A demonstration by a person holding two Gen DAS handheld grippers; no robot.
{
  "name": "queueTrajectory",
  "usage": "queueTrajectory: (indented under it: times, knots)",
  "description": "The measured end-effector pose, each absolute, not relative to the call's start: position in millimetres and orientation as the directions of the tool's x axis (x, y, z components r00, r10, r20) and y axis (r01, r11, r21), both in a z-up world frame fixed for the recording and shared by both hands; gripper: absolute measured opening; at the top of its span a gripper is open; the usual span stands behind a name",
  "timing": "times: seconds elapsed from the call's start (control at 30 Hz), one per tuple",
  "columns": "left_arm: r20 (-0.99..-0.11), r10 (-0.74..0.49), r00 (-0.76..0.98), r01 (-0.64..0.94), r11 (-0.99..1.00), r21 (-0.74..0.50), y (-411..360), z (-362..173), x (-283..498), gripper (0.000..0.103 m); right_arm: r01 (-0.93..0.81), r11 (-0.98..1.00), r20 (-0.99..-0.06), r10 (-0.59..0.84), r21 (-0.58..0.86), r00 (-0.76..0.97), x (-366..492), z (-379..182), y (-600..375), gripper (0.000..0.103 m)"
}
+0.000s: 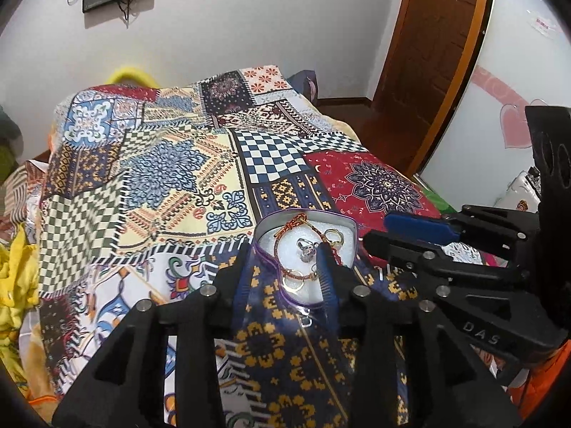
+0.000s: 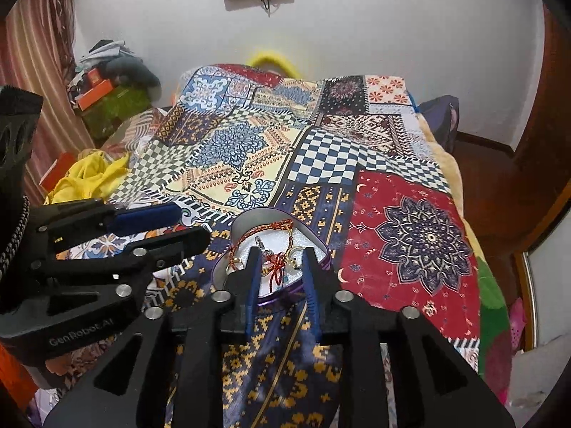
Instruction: Organize jewelry
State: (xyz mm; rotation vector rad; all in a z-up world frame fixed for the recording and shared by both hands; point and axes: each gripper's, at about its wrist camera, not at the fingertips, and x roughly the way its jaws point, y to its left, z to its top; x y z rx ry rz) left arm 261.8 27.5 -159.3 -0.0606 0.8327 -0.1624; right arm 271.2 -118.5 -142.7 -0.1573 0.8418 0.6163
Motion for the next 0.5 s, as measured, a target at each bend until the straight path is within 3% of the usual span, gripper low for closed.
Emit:
queueTrajectory:
  times: [0.1,0.5]
  knots:
    - [-0.737,-0.161,0.656,0.118,0.987,-0.11,30,-157,255,0.038,-0.562,0.822,-0.729,0.44,0.091,0.524,263,-139,-122,0.035]
    - [-0.818,-0.135,0.56,0.154,0.986,-0.058,23,-196,242,0.039,-0.544,0.834,-0.756,0.413,0.09,0.507,248,-159,-134,0.035]
